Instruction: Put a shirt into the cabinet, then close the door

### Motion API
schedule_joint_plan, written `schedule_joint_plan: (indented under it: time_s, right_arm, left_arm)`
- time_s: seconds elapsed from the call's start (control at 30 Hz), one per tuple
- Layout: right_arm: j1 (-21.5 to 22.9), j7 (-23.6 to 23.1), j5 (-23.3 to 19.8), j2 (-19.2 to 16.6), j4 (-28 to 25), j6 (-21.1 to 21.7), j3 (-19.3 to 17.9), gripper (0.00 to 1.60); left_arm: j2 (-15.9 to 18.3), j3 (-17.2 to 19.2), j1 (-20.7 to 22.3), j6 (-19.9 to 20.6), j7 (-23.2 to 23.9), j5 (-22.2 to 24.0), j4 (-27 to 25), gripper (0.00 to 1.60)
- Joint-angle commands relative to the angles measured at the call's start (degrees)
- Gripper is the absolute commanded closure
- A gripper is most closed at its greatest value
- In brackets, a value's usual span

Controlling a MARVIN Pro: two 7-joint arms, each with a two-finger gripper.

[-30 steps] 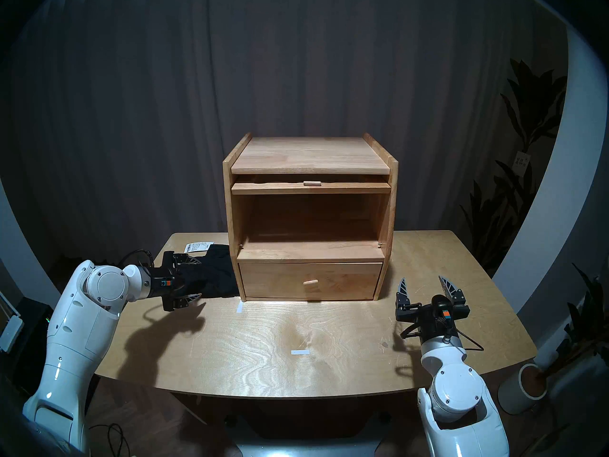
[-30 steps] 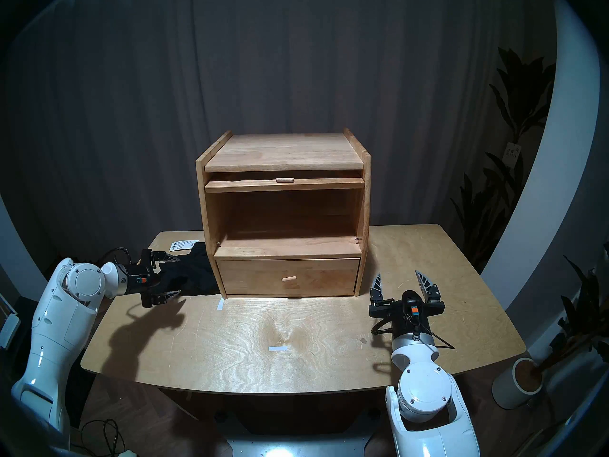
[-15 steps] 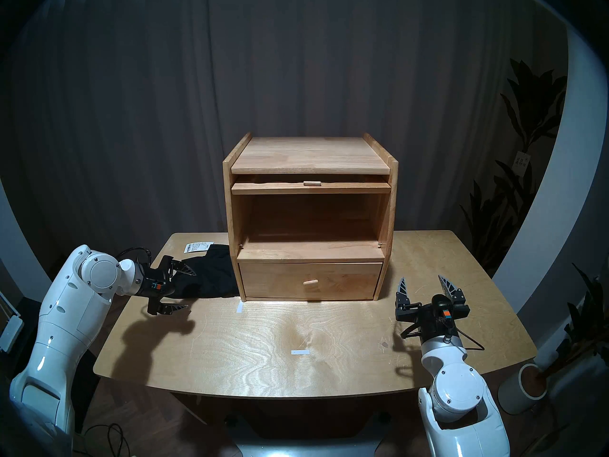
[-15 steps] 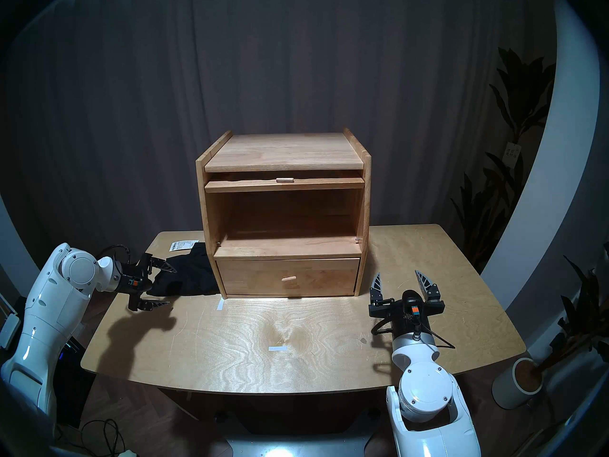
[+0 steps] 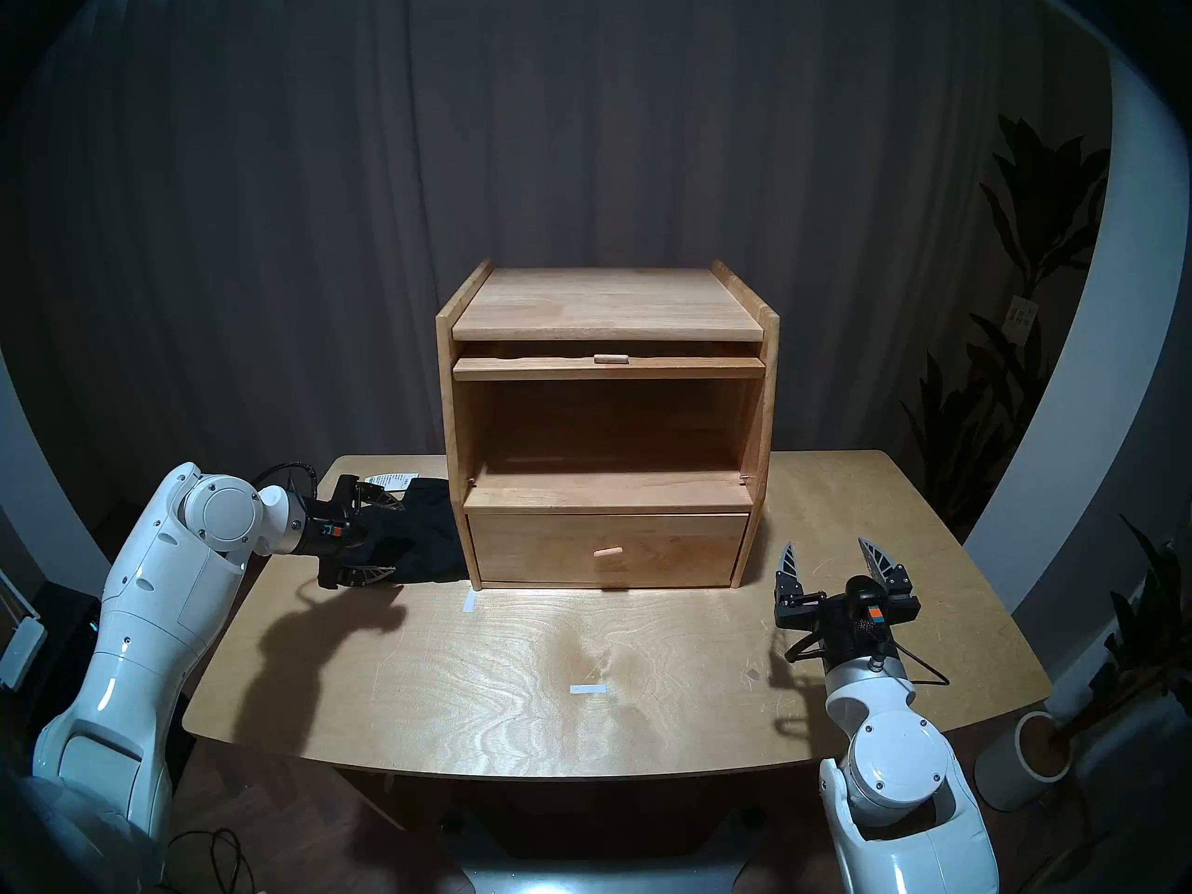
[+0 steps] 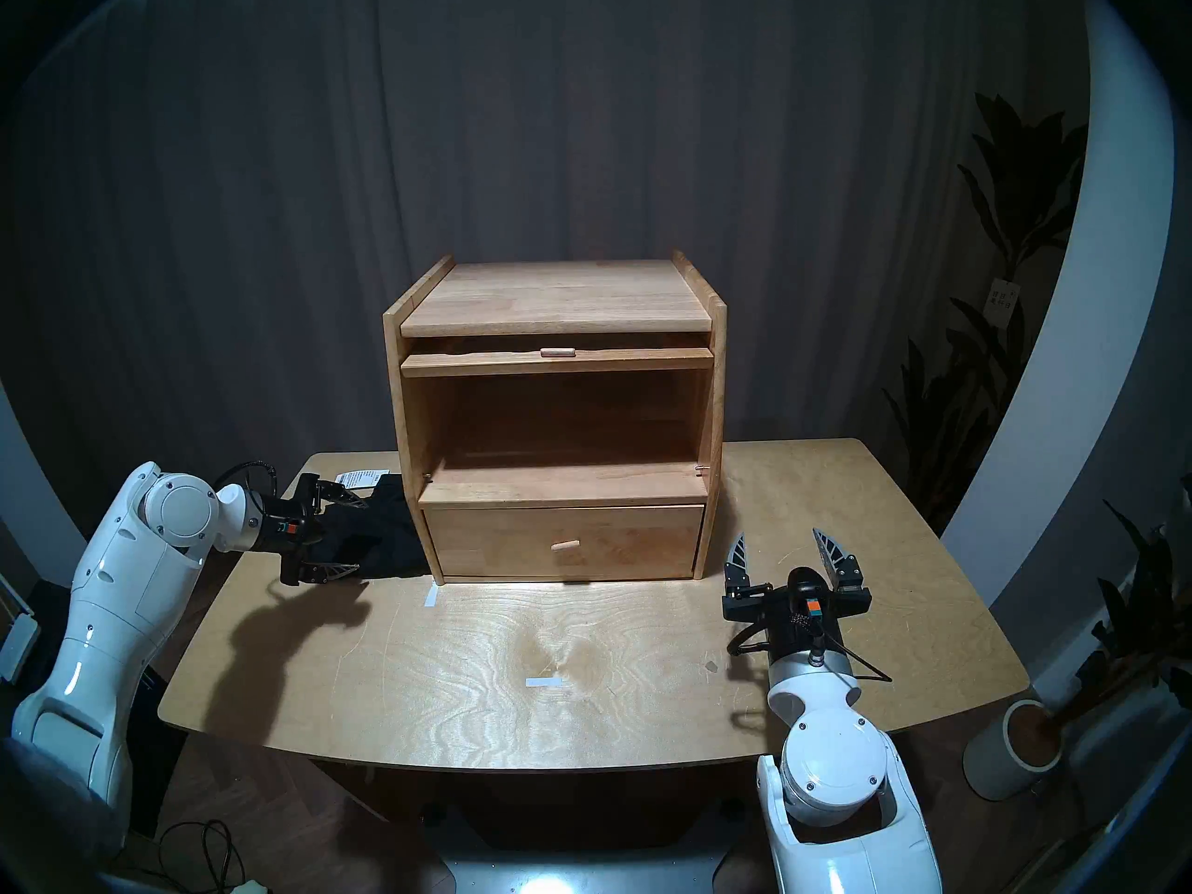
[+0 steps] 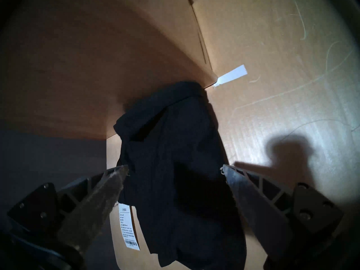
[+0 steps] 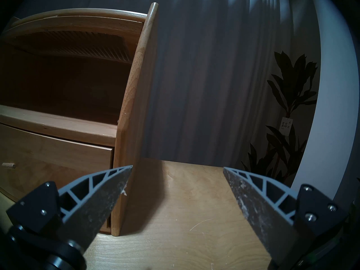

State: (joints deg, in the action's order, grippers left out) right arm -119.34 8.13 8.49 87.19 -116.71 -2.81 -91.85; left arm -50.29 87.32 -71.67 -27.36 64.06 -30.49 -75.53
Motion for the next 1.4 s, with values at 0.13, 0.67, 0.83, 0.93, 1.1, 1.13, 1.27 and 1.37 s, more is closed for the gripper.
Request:
schedule_joint_plan:
  time_s: [0.13, 0.67, 0.83, 0.93, 1.1, 1.13, 1.27, 1.37]
  right_arm:
    - [-0.14, 0.20, 0.18, -0.01, -1.57, -0.18, -0.10, 0.00]
    - [-0.17, 0.21, 0.19, -0.02, -1.60, -0.15, -0.09, 0.00]
    - [-0.17, 0.21, 0.18, -0.02, -1.60, -0.15, -0.09, 0.00]
    - [-0.17, 0.21, 0.19, -0.02, -1.61, -0.15, -0.09, 0.00]
    - [-0.17, 0.21, 0.18, -0.02, -1.60, -0.15, -0.09, 0.00]
    - [-0.17, 0.21, 0.18, -0.02, -1.60, -0.15, -0.09, 0.00]
    - [-0.16, 0.21, 0.18, -0.03, -1.59, -0.16, -0.09, 0.00]
    - [-0.15, 0.21, 0.18, -0.03, -1.58, -0.17, -0.09, 0.00]
  left_arm:
    - [2.04, 1.80, 0.59, -1.53, 0.84, 0.82, -0.27, 0.00]
    - [0.31, 0.94, 0.31, -1.23, -1.47, -1.73, 1.01, 0.00]
    - [0.30, 0.65, 0.09, -2.22, -2.20, -2.94, 1.10, 0.00]
    - [0.30, 0.75, -1.05, -2.46, -2.45, -3.34, 0.84, 0.00]
    - [-0.65, 1.12, -2.28, -2.04, -5.21, -5.03, 0.55, 0.00]
    - [-0.99, 0.72, -1.96, -2.00, -5.62, -5.67, 0.99, 0.00]
    - [-2.48, 0.54, -1.62, -1.62, -8.68, -8.03, 2.05, 0.00]
    - [-3.31, 0.05, -0.56, -1.28, -10.21, -9.66, 3.20, 0.00]
